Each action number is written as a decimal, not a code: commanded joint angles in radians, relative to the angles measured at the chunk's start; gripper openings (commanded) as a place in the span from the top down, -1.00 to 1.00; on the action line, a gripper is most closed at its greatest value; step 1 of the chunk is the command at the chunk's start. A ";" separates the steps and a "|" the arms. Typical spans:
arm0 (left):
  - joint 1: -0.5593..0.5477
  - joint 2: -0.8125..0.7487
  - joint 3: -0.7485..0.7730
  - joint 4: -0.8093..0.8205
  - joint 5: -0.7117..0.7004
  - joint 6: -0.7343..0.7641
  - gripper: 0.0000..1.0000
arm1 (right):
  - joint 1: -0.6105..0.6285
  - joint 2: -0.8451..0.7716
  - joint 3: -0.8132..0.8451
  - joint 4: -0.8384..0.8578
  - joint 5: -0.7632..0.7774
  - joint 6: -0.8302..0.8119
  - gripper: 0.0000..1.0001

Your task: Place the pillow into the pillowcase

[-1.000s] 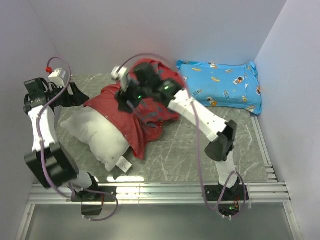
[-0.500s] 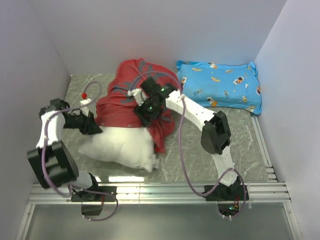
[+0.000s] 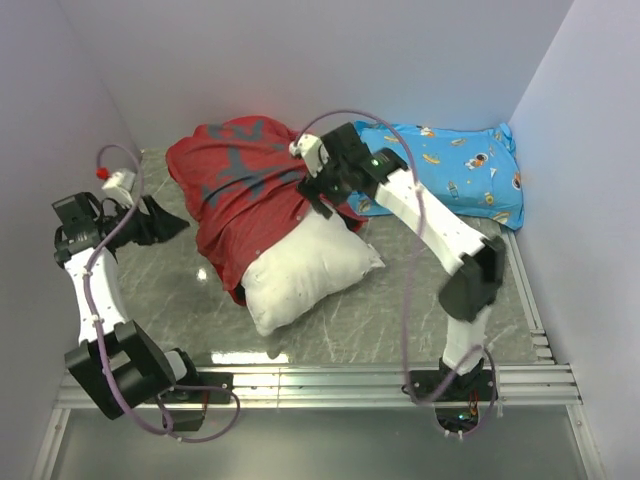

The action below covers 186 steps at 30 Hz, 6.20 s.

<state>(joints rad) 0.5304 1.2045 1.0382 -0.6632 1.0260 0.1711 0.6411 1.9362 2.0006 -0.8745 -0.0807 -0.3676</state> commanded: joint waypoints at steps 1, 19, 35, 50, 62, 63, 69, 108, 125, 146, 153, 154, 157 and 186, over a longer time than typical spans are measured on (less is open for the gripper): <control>0.023 0.045 -0.032 0.401 -0.096 -0.477 -0.52 | 0.155 -0.259 -0.226 0.028 -0.128 -0.118 -0.75; -0.073 0.563 -0.078 1.067 -0.010 -0.900 -0.46 | 0.289 -0.151 -0.517 0.253 -0.028 -0.134 -0.79; -0.187 0.406 -0.043 -0.359 0.057 0.062 0.99 | 0.210 0.004 -0.228 0.373 0.070 0.439 1.00; -0.147 0.480 0.422 -0.171 -0.129 -0.053 0.07 | 0.149 -0.068 -0.232 0.281 -0.304 0.492 0.27; -0.628 0.165 0.428 0.112 -0.671 0.128 -0.82 | -0.296 -0.363 -0.658 0.287 -0.560 0.659 -0.79; -0.671 0.193 0.448 0.126 -0.713 0.123 -0.82 | -0.319 -0.349 -0.704 0.310 -0.565 0.668 -0.80; -0.898 0.407 0.566 0.188 -0.891 0.139 -0.83 | -0.325 -0.254 -0.764 0.500 -0.720 0.798 -0.82; -0.841 0.368 0.718 -0.052 -0.398 -0.129 -0.35 | -0.259 -0.126 -0.865 1.298 -0.695 1.508 -0.21; -0.661 -0.175 0.077 -0.419 -0.811 0.478 -0.64 | 0.041 -0.373 -1.248 1.301 -0.631 1.447 -0.65; -0.941 -0.180 0.150 -0.453 -0.266 0.414 0.99 | 0.134 0.007 -0.944 1.845 -0.489 1.924 1.00; -1.208 -0.120 0.261 -0.352 -0.119 0.206 0.99 | 0.183 0.136 -0.781 1.758 -0.373 1.958 1.00; -1.207 -0.114 0.267 -0.352 -0.124 0.214 0.99 | 0.192 0.142 -0.778 1.738 -0.364 1.934 1.00; -1.190 -0.123 0.272 -0.392 -0.184 0.228 0.99 | 0.203 0.124 -0.827 1.712 -0.363 1.880 0.79; -0.509 -0.140 0.229 -0.711 -0.167 0.585 0.99 | -0.348 -0.198 -0.594 0.297 -0.409 0.112 -0.18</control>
<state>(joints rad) -0.0193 1.0622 1.2438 -1.3155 0.8566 0.6941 0.3683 1.7454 1.3079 -0.6571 -0.6651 -0.1444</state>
